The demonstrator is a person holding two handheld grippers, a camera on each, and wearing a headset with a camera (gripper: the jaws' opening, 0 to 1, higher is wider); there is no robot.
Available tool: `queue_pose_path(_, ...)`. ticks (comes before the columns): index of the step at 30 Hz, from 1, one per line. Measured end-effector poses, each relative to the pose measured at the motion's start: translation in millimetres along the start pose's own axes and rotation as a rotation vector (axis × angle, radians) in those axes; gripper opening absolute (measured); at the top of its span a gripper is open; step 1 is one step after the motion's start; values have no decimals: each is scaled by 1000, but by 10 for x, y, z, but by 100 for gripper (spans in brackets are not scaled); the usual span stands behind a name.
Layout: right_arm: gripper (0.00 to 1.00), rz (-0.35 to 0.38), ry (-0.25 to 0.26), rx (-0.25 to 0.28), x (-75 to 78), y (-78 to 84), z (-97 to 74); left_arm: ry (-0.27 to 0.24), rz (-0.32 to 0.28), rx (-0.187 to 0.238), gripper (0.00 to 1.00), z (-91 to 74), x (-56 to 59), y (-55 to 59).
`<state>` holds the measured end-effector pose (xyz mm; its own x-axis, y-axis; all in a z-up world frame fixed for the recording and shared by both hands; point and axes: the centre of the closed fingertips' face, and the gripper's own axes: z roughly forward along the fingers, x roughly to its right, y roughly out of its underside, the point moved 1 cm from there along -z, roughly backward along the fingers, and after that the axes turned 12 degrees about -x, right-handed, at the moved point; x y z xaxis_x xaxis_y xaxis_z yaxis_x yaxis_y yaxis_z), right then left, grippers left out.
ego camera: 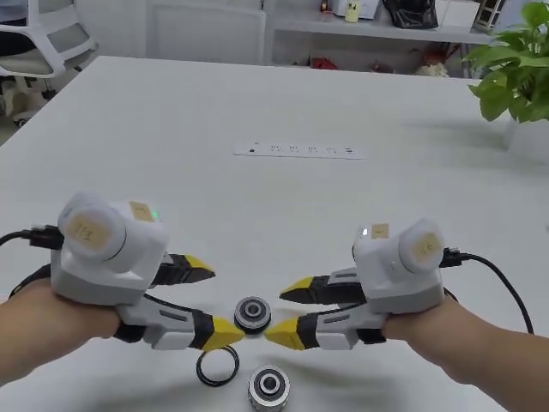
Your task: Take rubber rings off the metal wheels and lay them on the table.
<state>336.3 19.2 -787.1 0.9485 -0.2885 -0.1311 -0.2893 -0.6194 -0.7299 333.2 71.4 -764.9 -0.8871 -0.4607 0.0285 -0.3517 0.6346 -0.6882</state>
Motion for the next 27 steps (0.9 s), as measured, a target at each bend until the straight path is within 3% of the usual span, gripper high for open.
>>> queue_pose_path(27, 33, -8, -5, -2, -15, -13, 32, 25, 0, -3, 44, 106, -14, -41)
